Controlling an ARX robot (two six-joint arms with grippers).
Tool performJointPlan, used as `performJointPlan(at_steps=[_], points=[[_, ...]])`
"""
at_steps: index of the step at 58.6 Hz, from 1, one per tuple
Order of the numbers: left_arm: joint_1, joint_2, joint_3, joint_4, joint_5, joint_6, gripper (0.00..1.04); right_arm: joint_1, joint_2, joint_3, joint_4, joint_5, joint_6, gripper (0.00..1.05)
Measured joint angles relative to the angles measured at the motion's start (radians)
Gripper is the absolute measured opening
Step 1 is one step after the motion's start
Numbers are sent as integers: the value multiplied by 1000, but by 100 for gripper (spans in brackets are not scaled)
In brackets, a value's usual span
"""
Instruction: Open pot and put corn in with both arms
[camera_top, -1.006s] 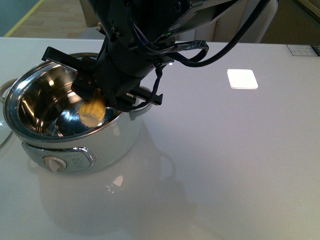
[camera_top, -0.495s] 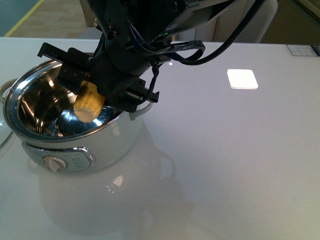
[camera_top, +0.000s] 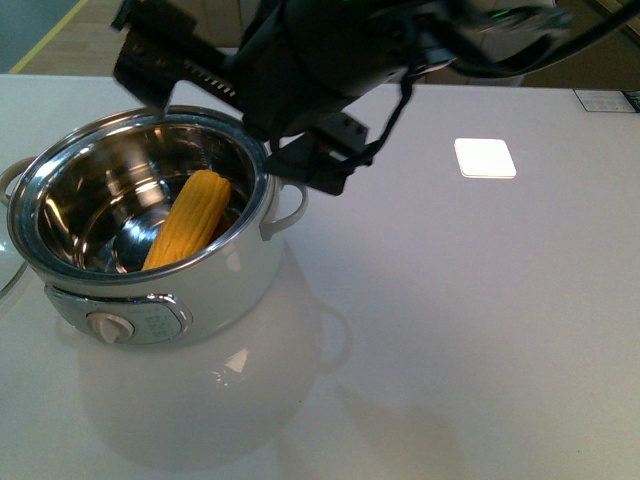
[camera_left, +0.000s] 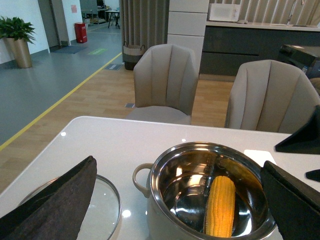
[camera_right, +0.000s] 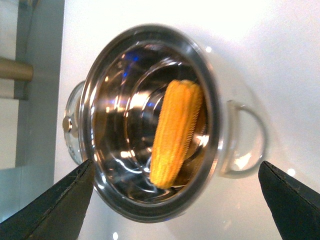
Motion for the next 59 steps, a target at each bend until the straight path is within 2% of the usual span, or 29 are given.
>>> performJointPlan(at_steps=[17,32,39,44,52,59], points=[[0,0,0,0,0,0,98,-199,-409,-388,86,74,-172,96],[0,0,0,0,0,0,98,-292,-808,-683,34,128,-321,96],[0,0,0,0,0,0,98,-319,-971,-772,-26,148,-344,96],[0,0,0,0,0,0,98,-368,-1119,-837,-74,132,-350,96],[0,0,0,0,0,0,98,-429,-1202,-883,-79,89,-363,96],[0,0,0,0,0,0,98,-446,-1212,-897,-79,84,-363,96]])
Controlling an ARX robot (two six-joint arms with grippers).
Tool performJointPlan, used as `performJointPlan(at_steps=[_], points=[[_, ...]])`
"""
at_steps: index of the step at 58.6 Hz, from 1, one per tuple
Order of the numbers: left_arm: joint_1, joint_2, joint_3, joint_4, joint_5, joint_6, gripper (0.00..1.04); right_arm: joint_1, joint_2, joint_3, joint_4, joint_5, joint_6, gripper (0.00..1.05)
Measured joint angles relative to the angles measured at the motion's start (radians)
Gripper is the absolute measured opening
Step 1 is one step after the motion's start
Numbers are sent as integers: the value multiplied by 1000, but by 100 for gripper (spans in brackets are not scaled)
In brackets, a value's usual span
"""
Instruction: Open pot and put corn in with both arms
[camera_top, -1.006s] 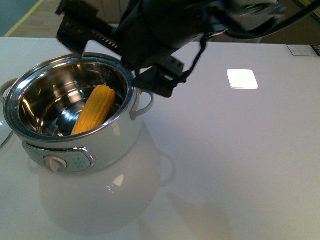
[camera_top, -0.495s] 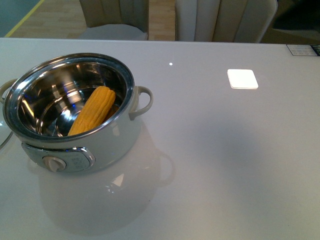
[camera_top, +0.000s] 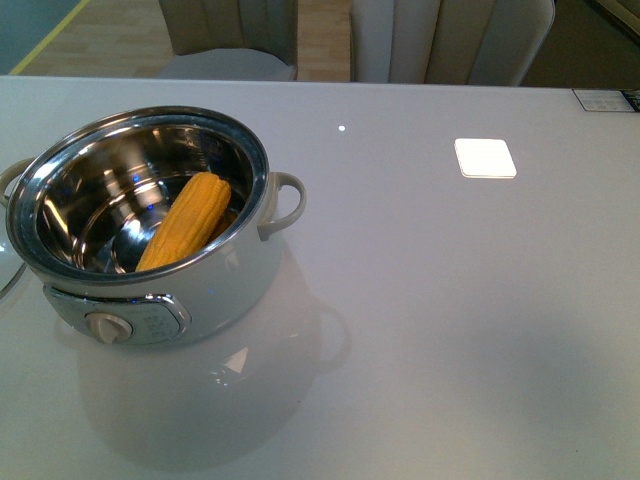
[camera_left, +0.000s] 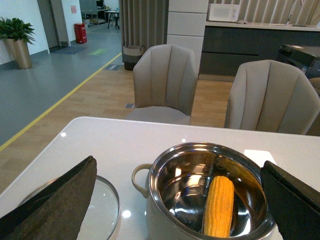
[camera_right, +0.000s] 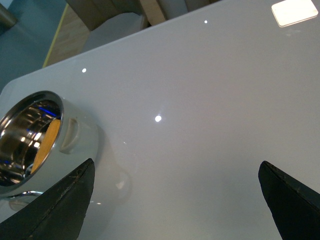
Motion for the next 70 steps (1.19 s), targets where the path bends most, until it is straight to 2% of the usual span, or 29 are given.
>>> performJointPlan(at_steps=[7,9,11,14,19,21,24,35,70], points=[[0,0,0,0,0,0,98,2,1,-8,18,16,-15,95],[0,0,0,0,0,0,98,15,-2,-74,206,117,-88,87],[0,0,0,0,0,0,98,14,-16,-142,384,173,-188,79],[0,0,0,0,0,0,98,3,-51,-183,504,177,-267,66],[0,0,0,0,0,0,98,-13,-106,-193,501,159,-322,51],[0,0,0,0,0,0,98,-48,-128,-199,484,103,-335,44],[0,0,0,0,0,0,98,-88,-153,-209,463,71,-343,35],[0,0,0,0,0,0,98,-113,-215,-242,454,63,-358,3],[0,0,0,0,0,0,98,-114,-473,-243,201,64,-364,2]])
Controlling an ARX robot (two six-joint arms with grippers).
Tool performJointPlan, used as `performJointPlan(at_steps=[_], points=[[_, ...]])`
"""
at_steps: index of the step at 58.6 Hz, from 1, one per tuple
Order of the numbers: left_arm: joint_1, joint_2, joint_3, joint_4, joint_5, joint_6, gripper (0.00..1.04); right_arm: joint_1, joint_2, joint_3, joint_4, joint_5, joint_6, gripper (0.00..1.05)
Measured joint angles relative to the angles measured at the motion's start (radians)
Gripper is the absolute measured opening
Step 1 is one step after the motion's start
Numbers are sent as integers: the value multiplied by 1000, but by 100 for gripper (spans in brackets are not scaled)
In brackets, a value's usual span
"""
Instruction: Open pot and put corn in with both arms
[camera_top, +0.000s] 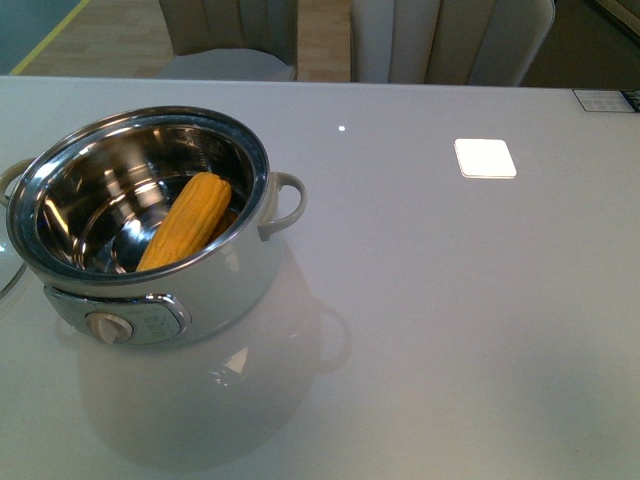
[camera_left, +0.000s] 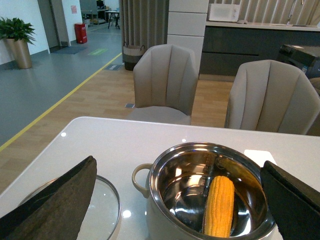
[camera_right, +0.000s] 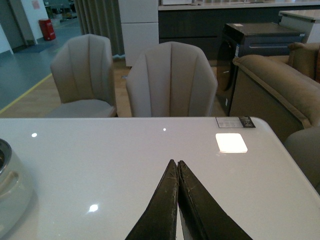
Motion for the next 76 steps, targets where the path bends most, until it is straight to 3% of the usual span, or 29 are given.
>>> performJointPlan(at_steps=[9,15,31,64,76], points=[[0,0,0,0,0,0,98,0,-42,0,-42,0,0,2],[0,0,0,0,0,0,98,0,-170,0,-200,2,0,2],[0,0,0,0,0,0,98,0,-206,0,-212,0,0,2],[0,0,0,0,0,0,98,0,-207,0,-213,0,-1,96],[0,0,0,0,0,0,98,0,-207,0,-213,0,-1,96]])
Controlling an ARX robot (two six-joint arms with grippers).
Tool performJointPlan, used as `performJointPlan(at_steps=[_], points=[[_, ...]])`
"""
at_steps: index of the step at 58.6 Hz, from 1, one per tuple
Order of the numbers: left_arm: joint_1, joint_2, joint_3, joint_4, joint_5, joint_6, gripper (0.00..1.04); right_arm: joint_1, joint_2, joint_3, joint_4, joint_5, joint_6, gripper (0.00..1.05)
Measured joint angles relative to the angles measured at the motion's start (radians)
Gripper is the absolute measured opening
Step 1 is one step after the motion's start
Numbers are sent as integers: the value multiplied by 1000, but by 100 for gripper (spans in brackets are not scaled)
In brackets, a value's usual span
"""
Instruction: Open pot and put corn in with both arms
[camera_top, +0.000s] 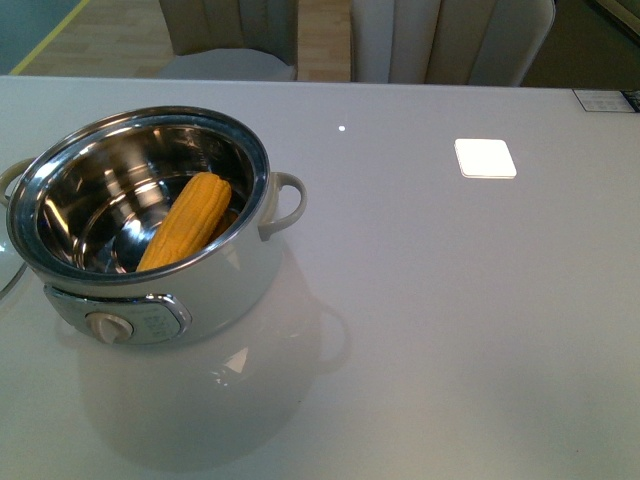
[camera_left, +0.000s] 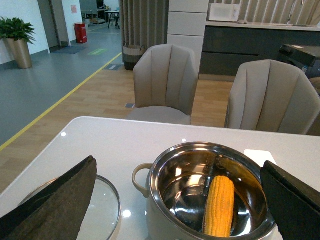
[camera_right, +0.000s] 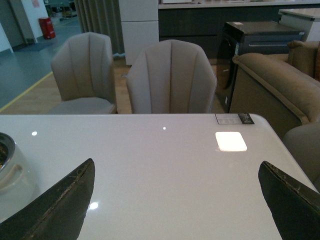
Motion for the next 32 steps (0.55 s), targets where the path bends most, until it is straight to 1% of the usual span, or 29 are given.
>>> performJointPlan(at_steps=[32], points=[[0,0,0,0,0,0,98,0,0,0,0,0,0,96]])
